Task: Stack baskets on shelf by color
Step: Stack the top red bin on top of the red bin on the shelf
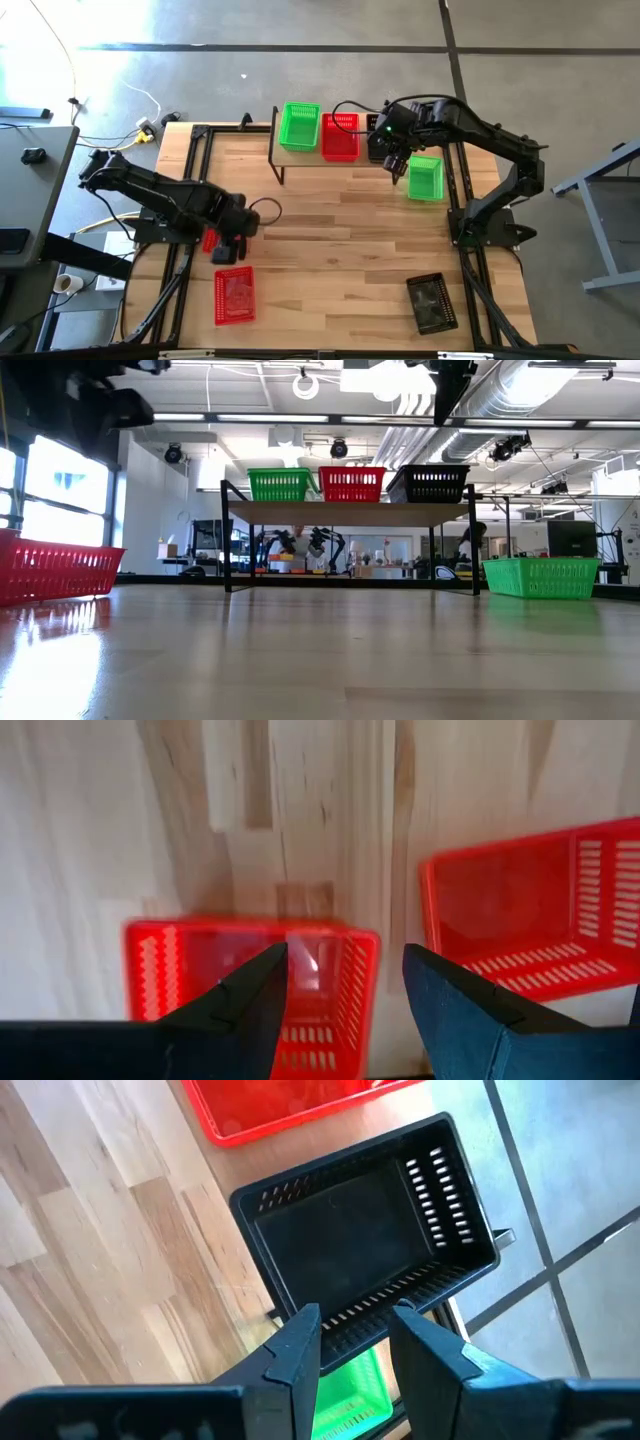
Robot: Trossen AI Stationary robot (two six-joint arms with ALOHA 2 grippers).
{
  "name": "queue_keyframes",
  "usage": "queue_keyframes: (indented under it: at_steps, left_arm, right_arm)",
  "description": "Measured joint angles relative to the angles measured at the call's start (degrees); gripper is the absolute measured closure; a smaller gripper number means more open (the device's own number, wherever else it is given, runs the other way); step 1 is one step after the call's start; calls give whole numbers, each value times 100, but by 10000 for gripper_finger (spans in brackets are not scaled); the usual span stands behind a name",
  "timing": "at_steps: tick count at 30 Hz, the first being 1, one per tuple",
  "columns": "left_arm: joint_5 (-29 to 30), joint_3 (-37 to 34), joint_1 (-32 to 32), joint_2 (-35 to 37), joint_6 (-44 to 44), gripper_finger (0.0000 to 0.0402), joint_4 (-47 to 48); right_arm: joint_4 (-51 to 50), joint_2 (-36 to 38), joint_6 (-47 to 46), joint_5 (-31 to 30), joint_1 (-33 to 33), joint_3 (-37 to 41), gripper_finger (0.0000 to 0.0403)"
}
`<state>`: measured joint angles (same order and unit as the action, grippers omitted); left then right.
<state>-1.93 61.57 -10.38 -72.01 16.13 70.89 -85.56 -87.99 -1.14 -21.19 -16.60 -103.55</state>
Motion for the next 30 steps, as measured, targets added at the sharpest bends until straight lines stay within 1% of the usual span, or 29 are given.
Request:
queue_keyframes:
  at_steps: [8, 12, 19, 26, 30]
  left_arm:
    - [-12, -395, -771, 0, 637, 213, 5]
    - [-210, -674, -984, 0, 915, 213, -13]
    - [-268, -1160, -1112, -4, 1310, 213, -70]
    - [-345, -1510, -1112, -4, 1326, 213, -340]
    - [-437, -1712, -1110, -4, 1326, 213, -692]
  right_arm:
    - [7, 55, 12, -4, 0, 0, 295]
    - [7, 55, 12, -4, 0, 0, 295]
    - [9, 55, 12, -4, 0, 0, 295]
    - [52, 55, 12, -2, 0, 0, 295]
    - [53, 55, 1, 8, 0, 0, 295]
